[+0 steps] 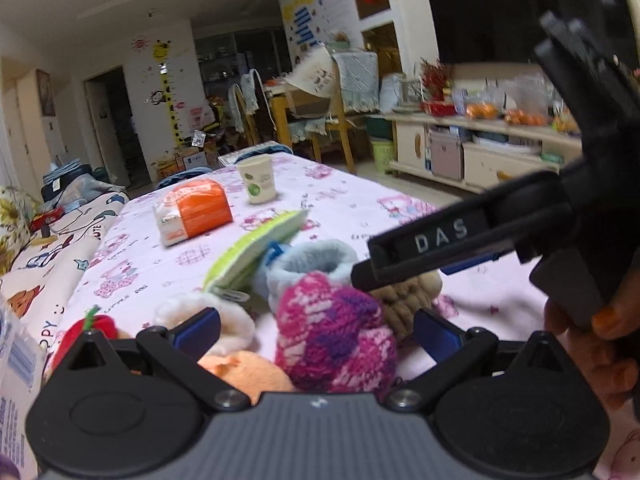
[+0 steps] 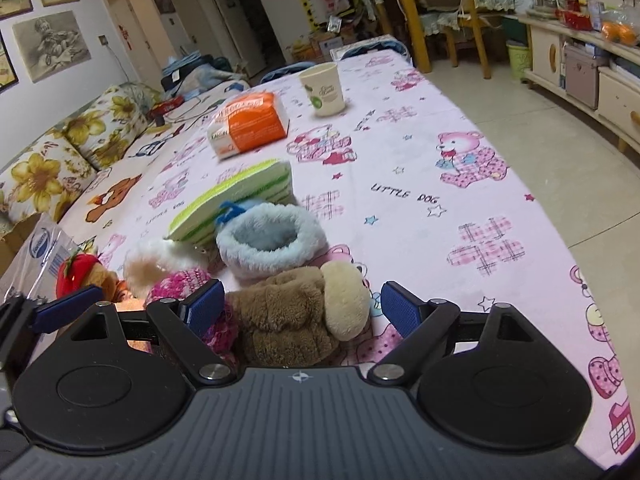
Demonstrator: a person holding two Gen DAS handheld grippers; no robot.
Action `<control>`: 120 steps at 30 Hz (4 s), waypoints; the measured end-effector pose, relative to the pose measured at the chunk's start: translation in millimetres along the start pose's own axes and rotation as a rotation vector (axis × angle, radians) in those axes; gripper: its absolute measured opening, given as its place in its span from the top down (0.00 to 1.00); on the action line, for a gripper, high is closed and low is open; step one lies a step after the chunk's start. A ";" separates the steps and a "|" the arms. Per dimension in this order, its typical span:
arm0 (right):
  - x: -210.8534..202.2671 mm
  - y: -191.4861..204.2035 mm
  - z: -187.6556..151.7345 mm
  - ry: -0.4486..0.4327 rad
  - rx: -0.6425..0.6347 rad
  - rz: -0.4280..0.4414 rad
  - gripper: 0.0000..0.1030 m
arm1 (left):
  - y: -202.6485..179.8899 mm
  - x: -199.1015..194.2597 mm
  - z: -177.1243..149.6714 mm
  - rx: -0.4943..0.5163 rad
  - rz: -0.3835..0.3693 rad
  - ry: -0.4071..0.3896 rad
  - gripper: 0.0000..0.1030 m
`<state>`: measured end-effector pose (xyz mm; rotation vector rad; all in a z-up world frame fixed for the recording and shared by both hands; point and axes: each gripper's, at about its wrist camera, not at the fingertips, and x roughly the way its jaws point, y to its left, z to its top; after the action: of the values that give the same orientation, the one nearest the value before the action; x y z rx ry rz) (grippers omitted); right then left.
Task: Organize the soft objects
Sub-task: 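Grasp the pink-purple knit mitten with left tool while right tool grasps brown plush toy, then carry the mitten into the cardboard box with left tool while right tool drops the brown plush there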
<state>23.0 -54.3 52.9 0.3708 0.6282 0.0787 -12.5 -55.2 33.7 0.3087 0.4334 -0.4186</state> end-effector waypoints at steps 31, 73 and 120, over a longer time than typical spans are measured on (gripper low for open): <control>12.1 -3.4 -2.1 0.047 0.026 0.029 0.42 | 34.8 8.1 -1.4 -0.218 -0.079 0.065 0.52; 6.0 57.9 16.3 -0.141 -0.103 0.177 0.47 | 146.1 -79.0 -14.0 -0.556 0.012 -0.173 0.54; 22.2 208.8 -25.0 0.090 -0.531 0.572 0.15 | 274.8 -138.6 -70.8 -0.837 0.489 -0.197 0.49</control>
<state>34.5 152.2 97.4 0.0203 0.5495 0.7967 -26.8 255.0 91.2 -0.4358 0.2938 0.2261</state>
